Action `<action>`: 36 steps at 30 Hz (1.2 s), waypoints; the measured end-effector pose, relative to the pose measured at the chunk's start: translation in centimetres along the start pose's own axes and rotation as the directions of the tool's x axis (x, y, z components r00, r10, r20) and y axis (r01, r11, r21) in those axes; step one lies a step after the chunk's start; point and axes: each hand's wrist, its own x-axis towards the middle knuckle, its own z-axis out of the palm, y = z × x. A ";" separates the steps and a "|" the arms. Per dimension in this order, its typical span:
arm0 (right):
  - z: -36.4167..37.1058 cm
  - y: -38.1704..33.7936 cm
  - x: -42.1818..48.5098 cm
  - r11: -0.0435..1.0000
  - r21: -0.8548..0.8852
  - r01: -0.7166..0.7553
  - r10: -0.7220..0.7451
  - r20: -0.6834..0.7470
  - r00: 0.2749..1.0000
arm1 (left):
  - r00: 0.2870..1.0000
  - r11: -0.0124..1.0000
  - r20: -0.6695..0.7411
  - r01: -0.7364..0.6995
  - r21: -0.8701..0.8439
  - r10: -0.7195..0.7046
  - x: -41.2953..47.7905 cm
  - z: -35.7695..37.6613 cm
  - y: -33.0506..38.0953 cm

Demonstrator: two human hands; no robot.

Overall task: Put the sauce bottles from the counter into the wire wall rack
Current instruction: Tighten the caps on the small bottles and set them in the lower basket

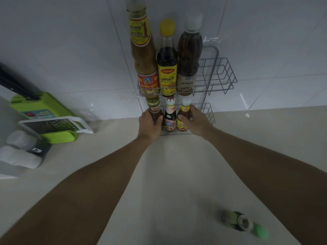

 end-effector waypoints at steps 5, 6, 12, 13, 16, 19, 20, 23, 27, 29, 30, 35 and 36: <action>-0.1 -0.1 -0.1 1.000 0.000 0.002 -0.002 0.011 1.000 | 0.998 0.988 0.062 0.021 0.152 -0.030 1.8 -0.3 -0.3; -0.1 -0.1 -0.1 1.000 -0.001 0.004 -0.004 0.012 1.000 | 0.997 0.989 0.071 0.030 0.142 -0.041 2.0 -0.3 -0.4; -0.2 -0.1 -0.1 1.000 0.018 -0.009 0.008 0.028 1.000 | 0.998 0.995 0.057 -0.010 0.096 0.005 1.1 0.1 -1.3; -0.2 -0.2 -0.2 0.999 0.037 -0.021 0.019 0.033 0.999 | 0.999 0.998 0.047 -0.011 0.056 0.008 0.8 0.1 -1.3; -0.1 -0.5 -0.3 0.992 0.106 -0.063 0.057 0.051 0.997 | 0.999 0.999 0.011 -0.031 -0.042 0.031 0.0 -0.3 -1.3; 0.0 -0.4 -0.4 0.989 0.125 -0.076 0.071 0.047 0.996 | 0.999 0.993 -0.004 -0.054 -0.105 0.054 -0.4 -0.4 -1.1; 0.0 -0.4 -0.4 0.988 0.128 -0.084 0.079 0.045 0.996 | 0.998 0.991 -0.001 -0.057 -0.120 0.058 -0.4 -0.3 -1.1; 0.1 -0.3 -0.3 0.989 0.115 -0.097 0.093 0.037 0.995 | 0.999 0.984 0.013 -0.047 -0.174 0.050 -0.4 -0.4 -1.2; 0.2 -0.4 -0.3 0.992 0.086 -0.094 0.091 0.035 0.995 | 0.999 0.980 0.010 -0.043 -0.192 0.046 -0.3 -0.3 -1.5; 0.1 -0.5 -0.3 0.990 0.091 -0.105 0.101 0.041 0.994 | 0.999 0.983 0.004 -0.045 -0.179 0.046 -0.4 -0.3 -1.5; 0.1 -0.6 -0.4 0.989 0.095 -0.110 0.106 0.043 0.993 | 0.999 0.983 0.001 -0.042 -0.178 0.043 -0.4 -0.2 -1.4; -0.4 -0.3 -0.8 0.987 0.093 -0.131 0.129 0.037 0.991 | 0.999 0.983 0.014 0.036 -0.178 -0.034 -0.9 -0.3 -1.2; -0.7 -0.3 -0.9 0.987 0.079 -0.139 0.137 0.035 0.990 | 0.998 0.986 0.024 0.062 -0.155 -0.059 -1.2 -0.3 -1.3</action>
